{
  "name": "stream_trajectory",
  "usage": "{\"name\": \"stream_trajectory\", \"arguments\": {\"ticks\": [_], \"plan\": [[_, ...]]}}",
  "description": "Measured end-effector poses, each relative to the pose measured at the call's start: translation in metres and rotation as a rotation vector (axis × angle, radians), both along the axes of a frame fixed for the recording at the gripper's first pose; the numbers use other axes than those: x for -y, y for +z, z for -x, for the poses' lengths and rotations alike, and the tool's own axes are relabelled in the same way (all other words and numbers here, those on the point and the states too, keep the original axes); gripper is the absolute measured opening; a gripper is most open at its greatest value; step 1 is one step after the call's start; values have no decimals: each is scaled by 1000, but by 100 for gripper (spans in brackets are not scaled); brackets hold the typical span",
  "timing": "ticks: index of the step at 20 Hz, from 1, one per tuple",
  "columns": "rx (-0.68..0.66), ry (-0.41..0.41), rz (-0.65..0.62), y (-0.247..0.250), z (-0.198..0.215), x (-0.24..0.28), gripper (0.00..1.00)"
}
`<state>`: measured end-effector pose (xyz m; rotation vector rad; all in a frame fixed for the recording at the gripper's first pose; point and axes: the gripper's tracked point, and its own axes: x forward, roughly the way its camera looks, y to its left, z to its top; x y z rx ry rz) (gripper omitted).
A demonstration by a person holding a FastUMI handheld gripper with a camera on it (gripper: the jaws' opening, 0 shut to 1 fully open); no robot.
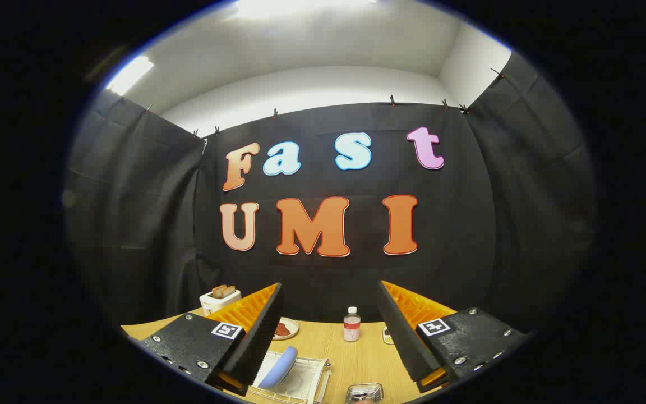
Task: Take the plate from the dish rack, then take the spoon from the basket and place it into the plate.
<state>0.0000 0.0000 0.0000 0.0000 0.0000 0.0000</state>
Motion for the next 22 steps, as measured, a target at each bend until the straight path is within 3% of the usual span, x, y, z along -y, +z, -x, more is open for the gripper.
{"name": "stream_trajectory", "arguments": {"ticks": [14,22], "plan": [[-55,10,10,-14,-6,-6,98],[-282,90,-45,-73,-20,-37,98]]}}
